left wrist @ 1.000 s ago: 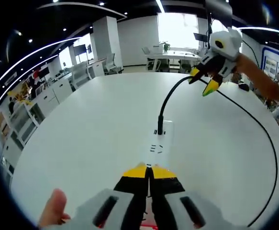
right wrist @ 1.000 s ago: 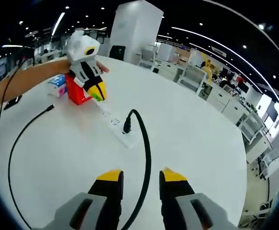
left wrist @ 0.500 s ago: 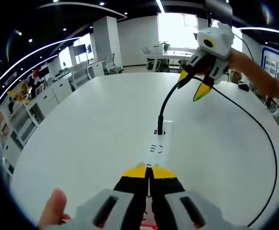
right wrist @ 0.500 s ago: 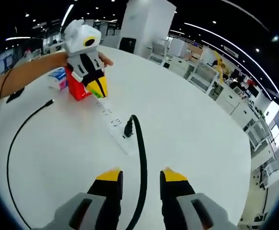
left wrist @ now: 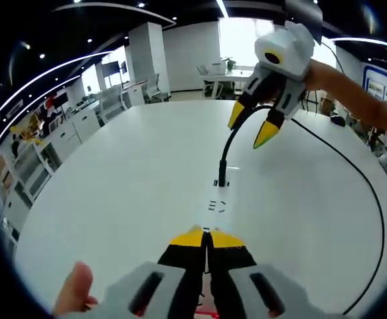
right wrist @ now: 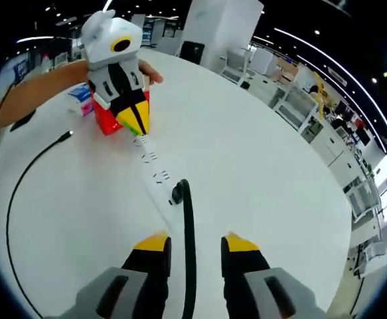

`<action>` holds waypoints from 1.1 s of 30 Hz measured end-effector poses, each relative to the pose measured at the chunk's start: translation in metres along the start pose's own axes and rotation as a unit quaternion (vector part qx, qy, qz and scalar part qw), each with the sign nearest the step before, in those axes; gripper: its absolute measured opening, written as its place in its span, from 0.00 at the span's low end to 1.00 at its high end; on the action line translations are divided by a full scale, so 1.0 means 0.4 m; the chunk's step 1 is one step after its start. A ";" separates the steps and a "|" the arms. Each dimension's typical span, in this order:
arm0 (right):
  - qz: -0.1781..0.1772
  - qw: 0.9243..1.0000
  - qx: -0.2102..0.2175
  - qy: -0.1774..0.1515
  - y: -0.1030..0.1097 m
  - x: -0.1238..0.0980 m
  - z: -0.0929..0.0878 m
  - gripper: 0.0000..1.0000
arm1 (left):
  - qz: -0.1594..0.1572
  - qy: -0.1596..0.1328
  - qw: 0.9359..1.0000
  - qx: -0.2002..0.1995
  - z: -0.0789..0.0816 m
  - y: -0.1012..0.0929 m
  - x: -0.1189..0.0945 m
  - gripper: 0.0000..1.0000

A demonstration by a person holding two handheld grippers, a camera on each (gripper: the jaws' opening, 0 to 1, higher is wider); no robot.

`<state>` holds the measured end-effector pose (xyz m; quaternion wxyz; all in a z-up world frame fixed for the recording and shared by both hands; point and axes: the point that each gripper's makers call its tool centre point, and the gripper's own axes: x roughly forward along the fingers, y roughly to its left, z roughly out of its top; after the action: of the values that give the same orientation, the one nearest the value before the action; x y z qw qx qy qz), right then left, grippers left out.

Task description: Locate the USB plug end of the data cable currently connected to the USB port on the desk. Grip the plug, withdraw it from the port, and place it onto the desktop.

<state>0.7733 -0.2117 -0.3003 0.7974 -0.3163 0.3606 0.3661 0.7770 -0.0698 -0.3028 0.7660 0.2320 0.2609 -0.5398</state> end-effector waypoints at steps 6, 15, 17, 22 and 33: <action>0.021 1.000 -0.018 0.013 0.014 0.023 0.016 0.32 | 0.000 -0.001 1.000 0.000 0.001 0.001 -0.001 0.02; 0.032 0.998 -0.037 0.033 0.015 0.056 0.036 0.32 | 0.000 -0.001 1.000 0.000 0.001 0.002 -0.002 0.02; 0.034 0.998 -0.043 0.036 0.018 0.060 0.042 0.32 | 0.000 -0.001 1.000 0.000 0.001 0.002 -0.002 0.02; 0.043 0.997 -0.054 0.038 0.018 0.068 0.061 0.31 | 0.000 -0.001 1.000 0.001 0.001 0.003 -0.001 0.02; 0.064 0.993 -0.086 0.057 0.030 0.097 0.077 0.29 | 0.000 -0.001 1.000 0.001 0.003 0.002 -0.001 0.02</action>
<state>0.7923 -0.1679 -0.3180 0.7205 -0.3802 0.3920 0.4273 0.7779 -0.0699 -0.3017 0.7660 0.2320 0.2597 -0.5403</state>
